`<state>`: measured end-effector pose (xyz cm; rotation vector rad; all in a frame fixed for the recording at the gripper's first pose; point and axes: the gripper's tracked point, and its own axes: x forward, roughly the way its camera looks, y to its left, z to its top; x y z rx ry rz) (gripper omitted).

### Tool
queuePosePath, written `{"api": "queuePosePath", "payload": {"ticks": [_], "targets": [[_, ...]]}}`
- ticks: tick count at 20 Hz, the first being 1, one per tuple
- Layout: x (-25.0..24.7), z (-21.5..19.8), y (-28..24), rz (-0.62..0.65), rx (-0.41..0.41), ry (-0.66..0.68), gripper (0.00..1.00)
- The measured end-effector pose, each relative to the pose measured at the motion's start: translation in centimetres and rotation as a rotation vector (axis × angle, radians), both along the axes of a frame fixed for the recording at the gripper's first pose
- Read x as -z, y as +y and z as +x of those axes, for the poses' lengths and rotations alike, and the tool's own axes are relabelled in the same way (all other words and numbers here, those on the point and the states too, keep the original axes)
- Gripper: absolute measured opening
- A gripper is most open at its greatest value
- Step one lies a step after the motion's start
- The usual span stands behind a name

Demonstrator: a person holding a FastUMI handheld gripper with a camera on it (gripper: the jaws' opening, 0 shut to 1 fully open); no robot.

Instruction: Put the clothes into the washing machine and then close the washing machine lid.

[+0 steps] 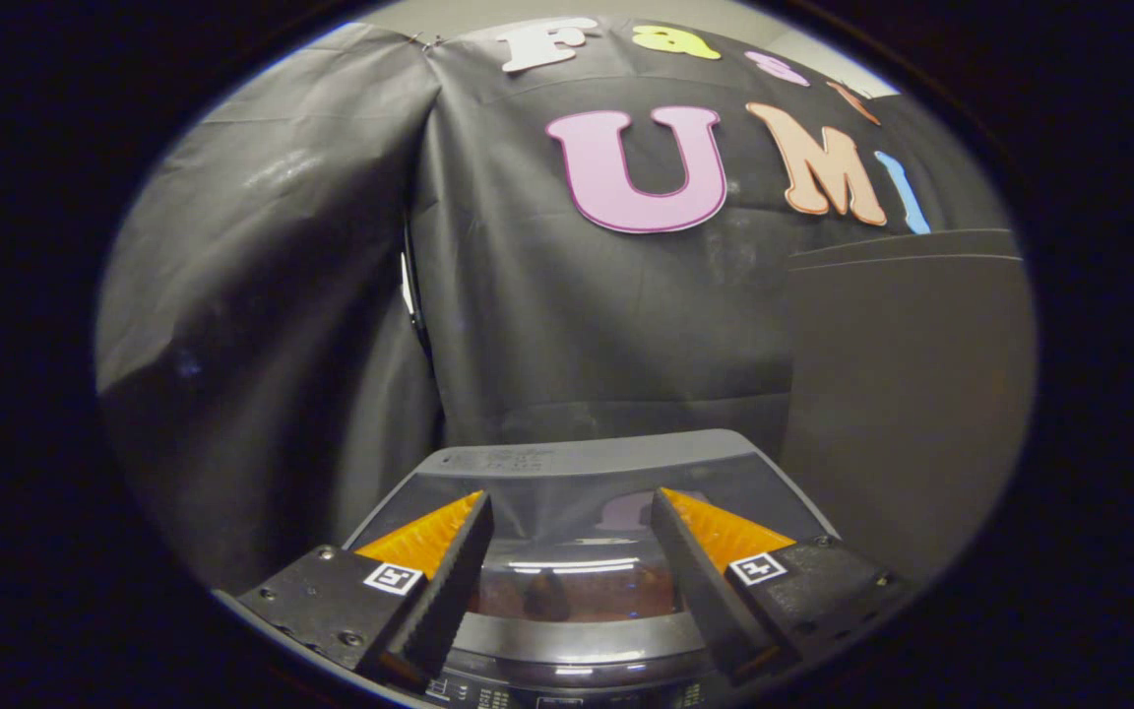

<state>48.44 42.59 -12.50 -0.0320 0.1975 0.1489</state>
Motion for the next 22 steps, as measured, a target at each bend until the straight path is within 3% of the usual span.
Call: {"api": "queuePosePath", "payload": {"ticks": [12, 22], "targets": [[-3.4, -3.8, -2.2, -0.036, 0.022, -0.019, 0.98], [-9.0, -10.7, -6.3, -0.082, 0.037, -0.026, 0.97]]}}
